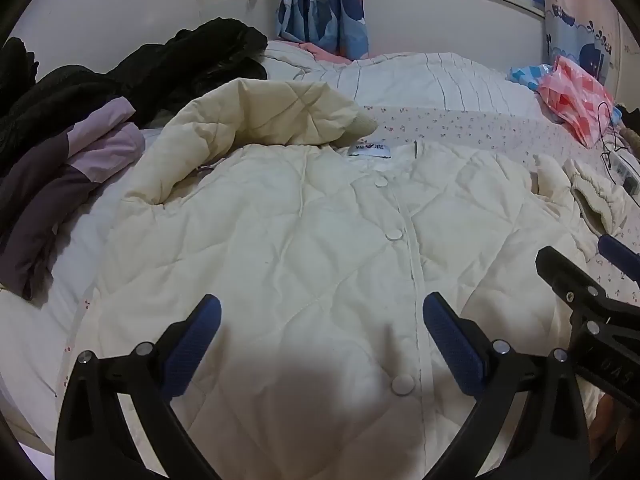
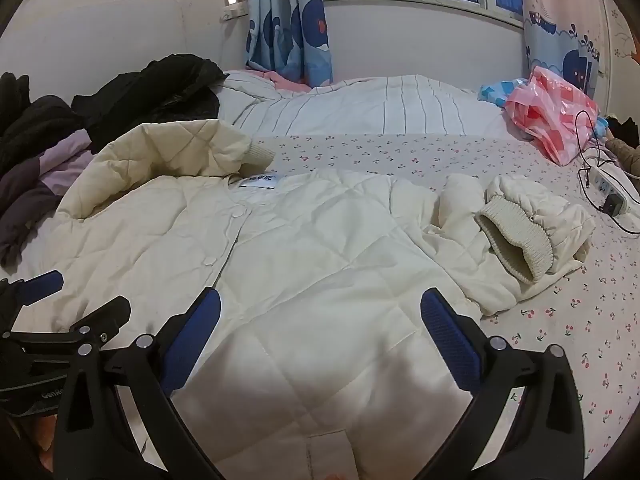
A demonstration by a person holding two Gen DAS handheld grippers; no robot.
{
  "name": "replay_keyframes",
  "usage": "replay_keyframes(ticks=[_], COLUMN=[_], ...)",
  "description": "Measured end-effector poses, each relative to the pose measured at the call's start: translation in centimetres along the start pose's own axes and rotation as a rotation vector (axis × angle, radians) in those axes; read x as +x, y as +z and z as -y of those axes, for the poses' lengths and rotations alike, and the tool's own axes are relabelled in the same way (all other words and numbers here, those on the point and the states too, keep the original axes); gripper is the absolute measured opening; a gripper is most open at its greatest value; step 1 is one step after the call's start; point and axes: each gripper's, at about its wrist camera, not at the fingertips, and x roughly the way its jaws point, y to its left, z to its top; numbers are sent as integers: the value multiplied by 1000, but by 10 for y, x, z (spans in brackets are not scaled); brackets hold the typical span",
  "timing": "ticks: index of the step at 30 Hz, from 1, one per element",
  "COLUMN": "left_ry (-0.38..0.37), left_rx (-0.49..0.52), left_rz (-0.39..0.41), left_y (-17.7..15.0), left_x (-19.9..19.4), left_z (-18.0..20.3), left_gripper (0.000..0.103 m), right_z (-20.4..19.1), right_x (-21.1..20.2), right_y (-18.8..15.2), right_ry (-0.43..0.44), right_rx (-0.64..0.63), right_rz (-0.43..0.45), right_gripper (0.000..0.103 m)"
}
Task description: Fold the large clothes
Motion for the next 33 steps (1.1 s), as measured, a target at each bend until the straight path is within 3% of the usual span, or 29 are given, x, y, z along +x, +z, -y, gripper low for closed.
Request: replay_keyframes(ticks=[33], left_ry=[6], left_rx=[20], left_rz=[-19], left_y=[-3], left_x=[5], left_z=[3], left_gripper=[97], right_z=[0], right_x=[3], right_y=[0], right_ry=[8], right_rx=[6], right_rz=[-4], right_gripper=[97])
